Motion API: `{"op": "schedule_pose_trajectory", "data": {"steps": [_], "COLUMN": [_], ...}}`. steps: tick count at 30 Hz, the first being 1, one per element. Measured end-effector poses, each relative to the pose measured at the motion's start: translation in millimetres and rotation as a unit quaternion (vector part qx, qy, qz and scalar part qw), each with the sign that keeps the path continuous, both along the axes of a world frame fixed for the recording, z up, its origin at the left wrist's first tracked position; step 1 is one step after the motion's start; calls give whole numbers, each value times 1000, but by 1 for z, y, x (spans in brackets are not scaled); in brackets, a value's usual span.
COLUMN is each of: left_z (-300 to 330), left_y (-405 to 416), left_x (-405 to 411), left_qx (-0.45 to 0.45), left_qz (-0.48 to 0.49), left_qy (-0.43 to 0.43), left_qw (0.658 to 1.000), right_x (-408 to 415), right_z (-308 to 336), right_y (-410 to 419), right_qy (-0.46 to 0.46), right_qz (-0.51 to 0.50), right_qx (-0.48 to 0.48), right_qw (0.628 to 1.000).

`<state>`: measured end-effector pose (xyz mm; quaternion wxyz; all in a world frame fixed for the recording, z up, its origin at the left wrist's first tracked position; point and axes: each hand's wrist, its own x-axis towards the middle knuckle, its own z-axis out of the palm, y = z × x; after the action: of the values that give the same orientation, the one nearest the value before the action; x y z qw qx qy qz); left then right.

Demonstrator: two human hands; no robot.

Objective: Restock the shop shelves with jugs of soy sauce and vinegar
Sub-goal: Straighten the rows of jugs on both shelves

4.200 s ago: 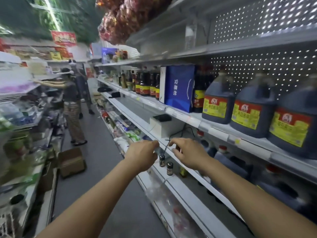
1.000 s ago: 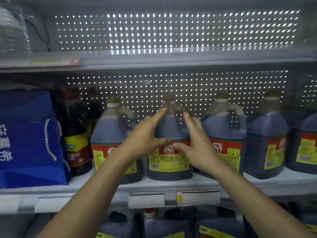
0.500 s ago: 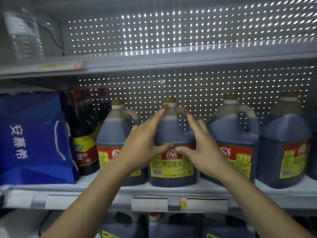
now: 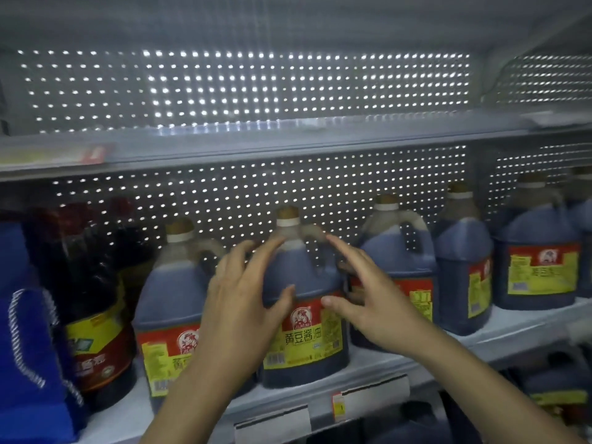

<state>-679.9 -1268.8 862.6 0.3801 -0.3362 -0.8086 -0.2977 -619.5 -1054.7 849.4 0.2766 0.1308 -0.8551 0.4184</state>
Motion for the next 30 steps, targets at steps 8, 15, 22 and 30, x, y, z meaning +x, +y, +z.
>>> {"op": "schedule_pose_trajectory", "data": {"steps": [8,15,22,30], "left_z": [24,41,12,11], "left_y": [102,160,161,165], "left_x": [25,-18,16,33], "left_qx": [-105,-180,-92,-129], "left_qz": [-95,-132,-39,101], "left_qy": [66,-162,-81,-32], "left_qw": [988,961,992,986], "right_x": [46,26,13,-4], "right_z": [-3,-22,-24,-25], "right_y": [97,118,137,151], "right_qy": [124,83,42,-2], "right_qz": [-345,-135,-4,88], "right_qx": [98,61,-10,-34], "right_qw": [925,986,999,996]}}
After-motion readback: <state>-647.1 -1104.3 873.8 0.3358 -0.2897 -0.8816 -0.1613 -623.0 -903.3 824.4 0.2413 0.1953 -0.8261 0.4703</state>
